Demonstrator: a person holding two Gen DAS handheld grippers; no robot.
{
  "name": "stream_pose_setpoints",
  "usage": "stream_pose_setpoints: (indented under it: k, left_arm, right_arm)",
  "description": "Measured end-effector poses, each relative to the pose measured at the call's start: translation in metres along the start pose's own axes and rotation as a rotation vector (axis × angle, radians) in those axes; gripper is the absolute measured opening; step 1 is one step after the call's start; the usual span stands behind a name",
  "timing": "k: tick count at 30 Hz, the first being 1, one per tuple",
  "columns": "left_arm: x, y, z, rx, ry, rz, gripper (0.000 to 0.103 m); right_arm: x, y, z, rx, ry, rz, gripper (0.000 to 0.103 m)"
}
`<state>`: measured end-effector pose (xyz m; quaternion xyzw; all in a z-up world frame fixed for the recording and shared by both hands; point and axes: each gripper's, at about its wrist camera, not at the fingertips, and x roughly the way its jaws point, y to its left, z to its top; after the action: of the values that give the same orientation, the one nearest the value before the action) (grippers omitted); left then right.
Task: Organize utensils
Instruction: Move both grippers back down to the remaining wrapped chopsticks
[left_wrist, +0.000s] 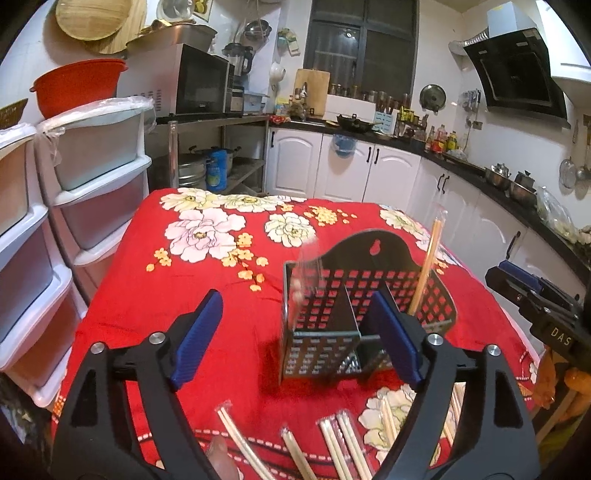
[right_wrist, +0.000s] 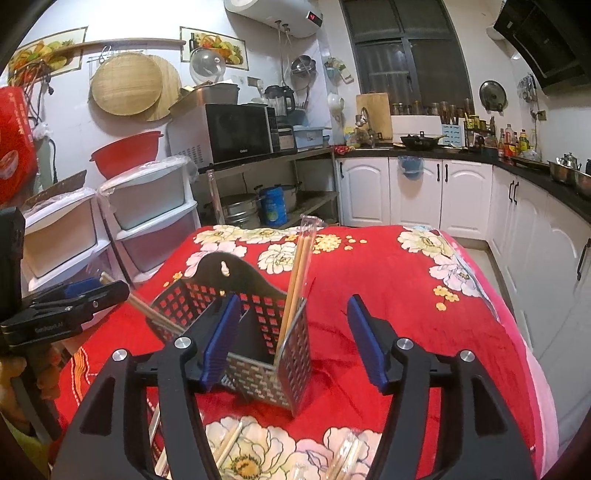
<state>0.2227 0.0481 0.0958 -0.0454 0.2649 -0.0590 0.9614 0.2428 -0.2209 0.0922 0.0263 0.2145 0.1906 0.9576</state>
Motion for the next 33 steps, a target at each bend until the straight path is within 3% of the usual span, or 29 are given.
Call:
stream_pose_setpoints:
  k: [4,14,33]
  left_arm:
    - [-0.005,-0.002,-0.009,0.008,0.007,-0.002,0.081]
    - [-0.012,-0.002,-0.033,-0.007,0.034,-0.010,0.087]
    - [-0.012,0.006,-0.085,-0.037,0.143,-0.011,0.088]
  right_arm:
    - [-0.006,0.002,-0.007,-0.007,0.008,0.000,0.061]
    - [-0.018,0.002,-0.026,-0.006,0.038,-0.007,0.067]
    - [-0.031,0.002,-0.071,-0.042,0.167,-0.007,0.068]
